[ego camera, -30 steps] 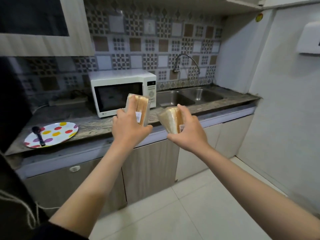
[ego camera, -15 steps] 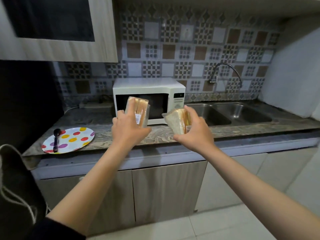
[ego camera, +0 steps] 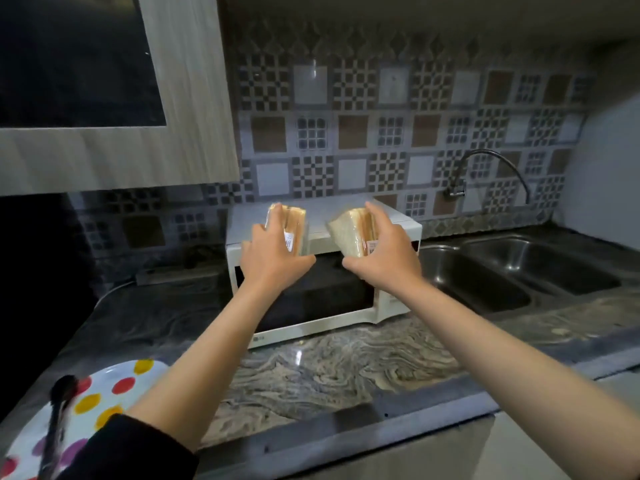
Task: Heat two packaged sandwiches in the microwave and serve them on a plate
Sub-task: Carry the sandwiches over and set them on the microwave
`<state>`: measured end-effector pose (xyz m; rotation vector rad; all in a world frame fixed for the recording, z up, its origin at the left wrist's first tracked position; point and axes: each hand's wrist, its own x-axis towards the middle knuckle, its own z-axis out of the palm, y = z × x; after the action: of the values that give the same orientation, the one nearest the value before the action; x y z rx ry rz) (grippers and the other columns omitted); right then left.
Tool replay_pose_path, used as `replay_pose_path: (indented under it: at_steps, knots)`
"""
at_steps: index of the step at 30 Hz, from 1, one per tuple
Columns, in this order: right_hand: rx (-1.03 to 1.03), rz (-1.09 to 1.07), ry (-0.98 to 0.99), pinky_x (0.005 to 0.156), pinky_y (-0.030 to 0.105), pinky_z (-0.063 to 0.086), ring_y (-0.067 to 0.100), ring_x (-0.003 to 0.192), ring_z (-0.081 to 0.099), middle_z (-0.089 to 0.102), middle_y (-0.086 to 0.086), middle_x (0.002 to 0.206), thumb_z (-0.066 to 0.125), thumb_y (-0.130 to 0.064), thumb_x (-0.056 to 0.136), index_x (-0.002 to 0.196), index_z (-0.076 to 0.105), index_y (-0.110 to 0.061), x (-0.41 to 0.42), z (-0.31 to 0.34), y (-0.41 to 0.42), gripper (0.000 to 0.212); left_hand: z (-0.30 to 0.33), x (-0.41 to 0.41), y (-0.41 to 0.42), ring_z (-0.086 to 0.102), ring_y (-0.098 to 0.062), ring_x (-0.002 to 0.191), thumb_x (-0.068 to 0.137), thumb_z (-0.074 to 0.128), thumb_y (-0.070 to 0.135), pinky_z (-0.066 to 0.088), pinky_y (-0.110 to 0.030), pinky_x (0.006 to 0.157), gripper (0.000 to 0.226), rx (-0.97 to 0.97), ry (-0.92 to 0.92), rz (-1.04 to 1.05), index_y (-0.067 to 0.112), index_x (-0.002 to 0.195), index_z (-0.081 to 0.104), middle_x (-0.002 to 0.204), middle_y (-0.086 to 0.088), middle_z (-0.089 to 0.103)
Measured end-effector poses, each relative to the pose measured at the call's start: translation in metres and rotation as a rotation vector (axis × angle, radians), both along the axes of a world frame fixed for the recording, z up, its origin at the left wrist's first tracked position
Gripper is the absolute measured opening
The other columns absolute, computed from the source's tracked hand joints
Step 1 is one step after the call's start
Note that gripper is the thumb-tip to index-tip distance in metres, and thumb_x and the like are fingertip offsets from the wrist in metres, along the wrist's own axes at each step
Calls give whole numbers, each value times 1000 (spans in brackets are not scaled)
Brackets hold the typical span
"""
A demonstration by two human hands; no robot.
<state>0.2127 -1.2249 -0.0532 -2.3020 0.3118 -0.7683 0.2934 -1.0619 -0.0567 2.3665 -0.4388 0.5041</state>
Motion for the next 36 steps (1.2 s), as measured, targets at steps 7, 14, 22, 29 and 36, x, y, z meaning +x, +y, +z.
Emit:
replay_pose_path:
  at_steps: [7,14,22,29,36]
  knots:
    - [-64,-22,18,89,40,50,25,115,51,47,3,134,78,-36,64,145,21,-39,94,7,-11,100,-2,80,-6,45,-37,117,69,74,43,43,-44,93,98,34,6,6,35,144,12,132,-12,41]
    - [-68,-16,18,89,41,48,26,119,48,45,1,136,77,-38,62,144,20,-41,128,5,-24,100,-1,124,-17,46,-39,118,66,74,48,45,-46,92,103,62,0,49,32,146,12,134,-15,42]
    - [-79,6,0,87,38,48,24,119,47,47,3,135,77,-35,63,145,23,-37,138,9,-41,98,-1,149,-32,49,-34,113,65,73,50,46,-40,82,94,83,-9,63,30,140,19,127,-10,48]
    - [-111,3,41,85,38,47,27,119,47,45,4,135,76,-39,63,144,21,-40,157,8,-50,98,2,159,-45,42,-38,121,70,70,47,42,-44,91,98,121,99,103,33,144,9,137,-13,35]
    - [-157,27,86,86,41,50,32,108,53,47,9,125,78,-41,62,141,21,-39,196,-1,-70,97,-2,175,-73,41,-37,125,72,69,49,38,-46,99,101,81,179,175,32,148,4,141,-13,33]
